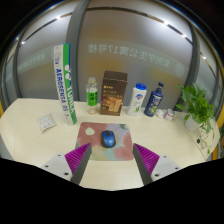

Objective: Arrange mouse

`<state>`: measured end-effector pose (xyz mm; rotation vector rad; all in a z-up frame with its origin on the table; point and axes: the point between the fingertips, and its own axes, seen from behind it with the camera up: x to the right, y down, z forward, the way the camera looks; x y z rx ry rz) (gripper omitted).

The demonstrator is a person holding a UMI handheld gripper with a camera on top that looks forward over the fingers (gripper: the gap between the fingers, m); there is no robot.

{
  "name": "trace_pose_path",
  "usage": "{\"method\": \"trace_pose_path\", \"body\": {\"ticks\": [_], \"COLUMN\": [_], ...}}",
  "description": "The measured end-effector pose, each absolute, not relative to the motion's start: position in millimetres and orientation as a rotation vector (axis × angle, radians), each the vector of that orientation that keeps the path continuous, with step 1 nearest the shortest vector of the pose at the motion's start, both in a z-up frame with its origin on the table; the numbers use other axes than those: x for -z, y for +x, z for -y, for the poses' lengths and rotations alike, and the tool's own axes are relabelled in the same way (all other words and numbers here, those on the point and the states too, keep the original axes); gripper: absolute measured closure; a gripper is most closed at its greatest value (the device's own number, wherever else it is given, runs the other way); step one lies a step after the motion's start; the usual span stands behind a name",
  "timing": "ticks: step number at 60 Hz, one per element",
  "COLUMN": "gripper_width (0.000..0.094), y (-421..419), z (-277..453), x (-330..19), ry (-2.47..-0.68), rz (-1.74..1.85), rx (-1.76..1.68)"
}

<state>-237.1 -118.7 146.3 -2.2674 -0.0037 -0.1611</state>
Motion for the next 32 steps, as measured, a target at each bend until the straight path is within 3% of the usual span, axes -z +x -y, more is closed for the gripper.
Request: {"method": "trace_pose_path", "body": {"ticks": [13, 32], "gripper_width": [0.0084, 0.0085], "y": [-239.0, -238.2], "z": [169.6, 194.5], "x": [-173.7, -177.3], "ry": [-2.250, -2.252], "rz": [-0.024, -0.011], "rx": [0.187, 0.208]}}
